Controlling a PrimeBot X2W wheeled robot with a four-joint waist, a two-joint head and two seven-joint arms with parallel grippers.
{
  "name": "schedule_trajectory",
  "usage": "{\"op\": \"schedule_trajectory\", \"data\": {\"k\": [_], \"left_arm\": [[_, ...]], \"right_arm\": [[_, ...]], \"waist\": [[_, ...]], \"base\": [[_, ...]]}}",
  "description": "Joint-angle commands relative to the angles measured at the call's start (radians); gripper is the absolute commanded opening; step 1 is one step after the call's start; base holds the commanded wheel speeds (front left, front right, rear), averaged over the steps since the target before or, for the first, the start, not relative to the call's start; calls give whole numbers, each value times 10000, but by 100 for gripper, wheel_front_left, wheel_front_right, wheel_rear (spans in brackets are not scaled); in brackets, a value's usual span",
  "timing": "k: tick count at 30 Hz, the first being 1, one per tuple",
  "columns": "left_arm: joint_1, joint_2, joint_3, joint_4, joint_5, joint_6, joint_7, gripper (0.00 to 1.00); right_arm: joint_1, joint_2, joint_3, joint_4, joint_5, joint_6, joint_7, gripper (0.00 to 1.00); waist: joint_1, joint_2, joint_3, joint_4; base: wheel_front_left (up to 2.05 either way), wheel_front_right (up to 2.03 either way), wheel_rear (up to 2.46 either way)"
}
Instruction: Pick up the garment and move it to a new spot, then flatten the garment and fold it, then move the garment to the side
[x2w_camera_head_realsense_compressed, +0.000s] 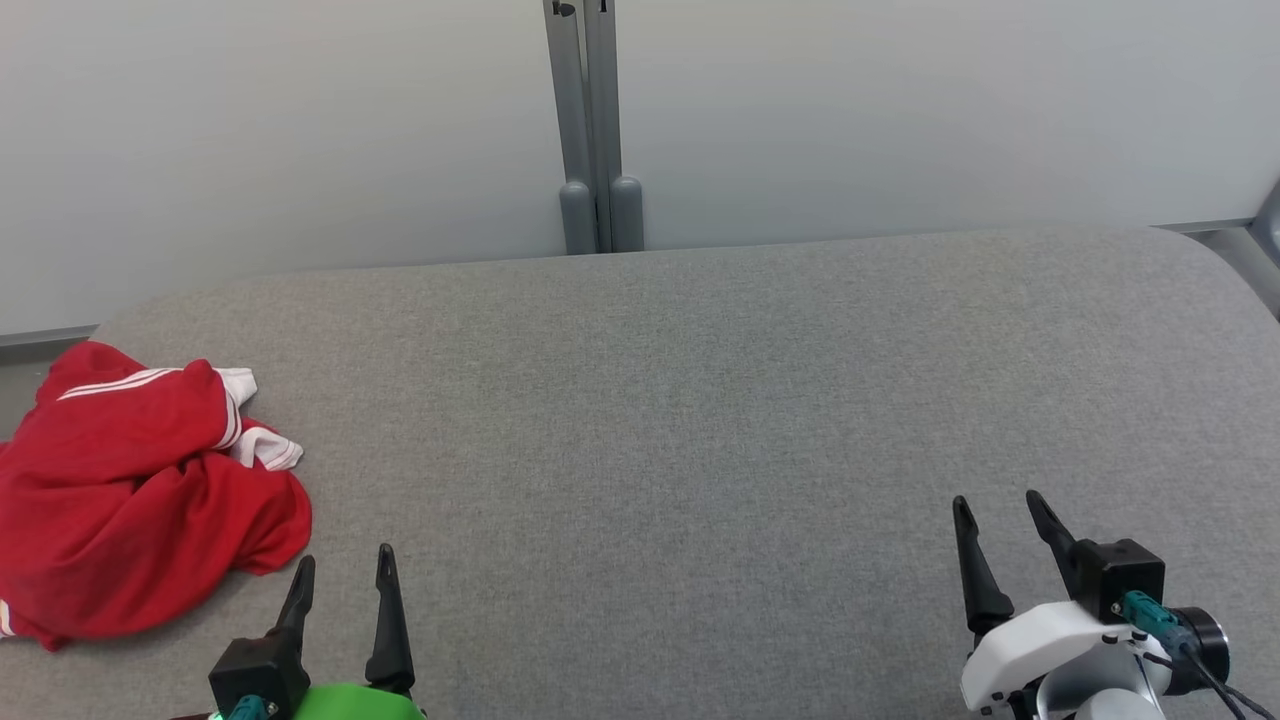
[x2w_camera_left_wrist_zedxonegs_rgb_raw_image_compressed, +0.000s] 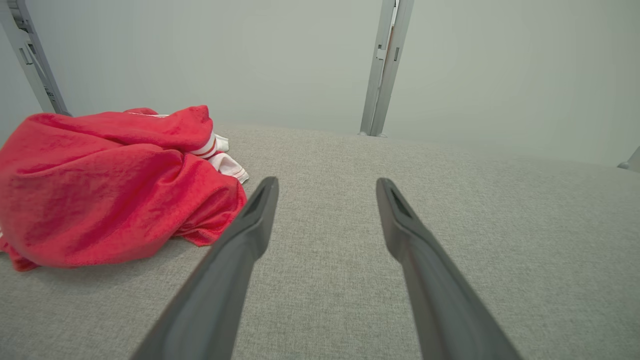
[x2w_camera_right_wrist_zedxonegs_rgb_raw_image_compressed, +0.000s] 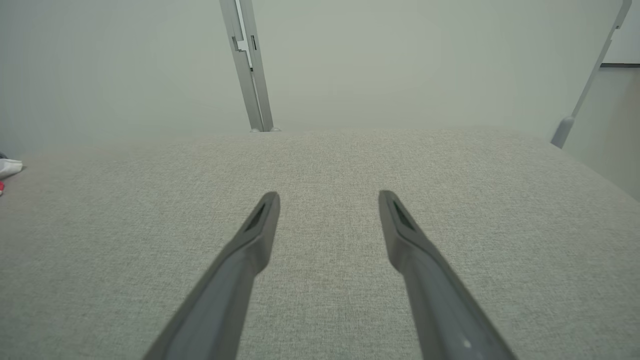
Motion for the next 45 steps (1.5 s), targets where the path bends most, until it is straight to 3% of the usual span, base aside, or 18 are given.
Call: {"op": "schedule_trajectory", "data": {"k": [1,20,30,45], "left_arm": [[48,77,-43,-8,250,13,-87,100],[216,88,-133,100,1417,120,-419,100],[260,85,-31,117,309,10,-402,100],[373,85,83,87,398,84,-402,100]], "right_arm": [[78,-61,10,-4,-264,0,-124,100],[116,-69,86,115,-1594,-1,-445,100],[168,-66,87,77,-1464,-1,-440,100],[319,-63,78,39,-1366,-1,-437,100]], "waist": [[0,-1,-8,-1],[0,-1,-183,13],[0,-1,-204,44],[0,-1,-308,444]], "base": [[0,0,0],[0,0,0],[0,0,0],[0,0,0]]}}
